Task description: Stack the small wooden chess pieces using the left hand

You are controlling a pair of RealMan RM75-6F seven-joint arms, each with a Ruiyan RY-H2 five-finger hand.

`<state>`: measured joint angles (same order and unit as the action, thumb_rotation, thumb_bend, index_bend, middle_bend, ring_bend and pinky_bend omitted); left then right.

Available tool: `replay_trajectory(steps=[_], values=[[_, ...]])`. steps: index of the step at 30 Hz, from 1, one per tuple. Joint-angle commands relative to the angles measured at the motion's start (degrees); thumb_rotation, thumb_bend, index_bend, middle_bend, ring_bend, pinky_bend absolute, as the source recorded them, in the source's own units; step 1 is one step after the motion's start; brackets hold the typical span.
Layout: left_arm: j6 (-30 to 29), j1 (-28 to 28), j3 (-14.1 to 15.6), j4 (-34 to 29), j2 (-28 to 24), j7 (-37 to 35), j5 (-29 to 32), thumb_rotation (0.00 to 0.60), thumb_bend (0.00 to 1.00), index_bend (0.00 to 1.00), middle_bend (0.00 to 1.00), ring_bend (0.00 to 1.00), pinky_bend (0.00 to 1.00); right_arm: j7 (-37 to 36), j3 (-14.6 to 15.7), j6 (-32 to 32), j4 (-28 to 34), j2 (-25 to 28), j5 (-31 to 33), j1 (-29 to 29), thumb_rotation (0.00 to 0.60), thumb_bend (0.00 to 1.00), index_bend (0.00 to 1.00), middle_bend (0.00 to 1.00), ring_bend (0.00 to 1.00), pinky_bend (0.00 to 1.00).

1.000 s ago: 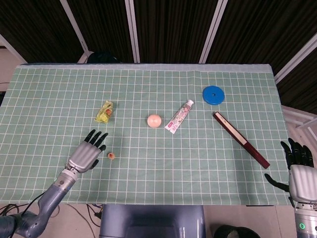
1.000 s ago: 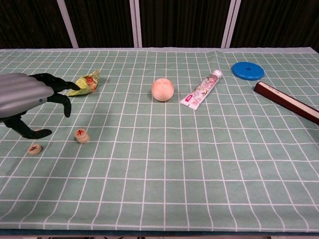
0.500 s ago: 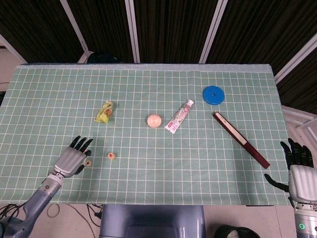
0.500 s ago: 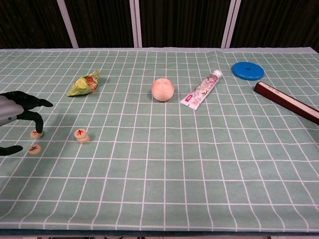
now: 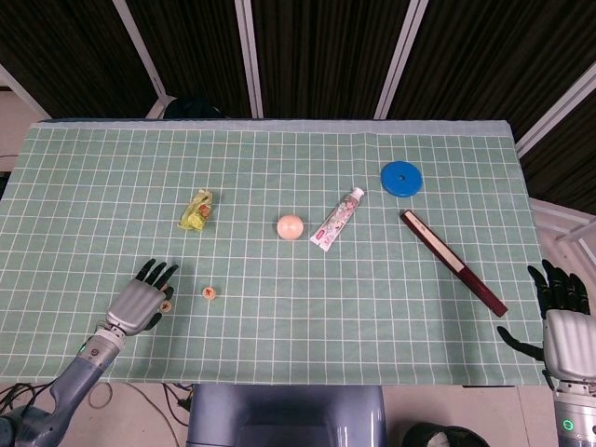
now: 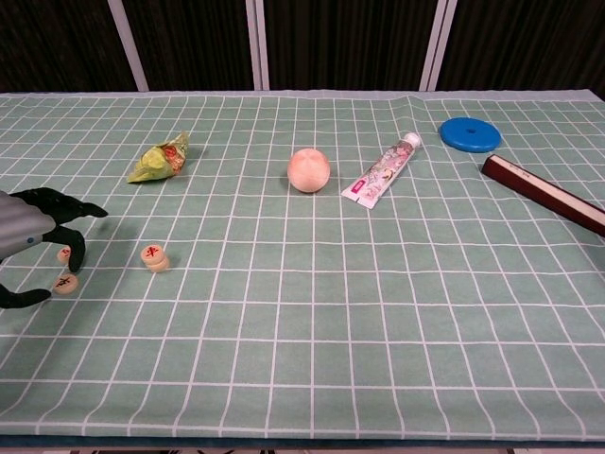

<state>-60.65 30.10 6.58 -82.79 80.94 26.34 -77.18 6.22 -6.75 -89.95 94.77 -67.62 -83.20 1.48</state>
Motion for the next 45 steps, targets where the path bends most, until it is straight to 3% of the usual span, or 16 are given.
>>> replay_trajectory(steps=[1,45], values=[[0.3,-0.1,-0.3,0.11,0.19,0.36,0.13,0.6,0.31,0.44,0.02,0.0,0.0,0.01,-0.01,-0.02,0.0,0.0,0.0,-0.01,0.6,0.23,0.12,0.01,0.0,0.0],[2.25,-1.23,-2.71,1.69,1.88,2.8,-0.19,0.6,0.33,0.49,0.02,0.0,0.0,-0.01,-0.08,-0.01,0.08,0.02,0.18,-0.06,0.6,0.23,0.12,0.01,0.0,0.0]])
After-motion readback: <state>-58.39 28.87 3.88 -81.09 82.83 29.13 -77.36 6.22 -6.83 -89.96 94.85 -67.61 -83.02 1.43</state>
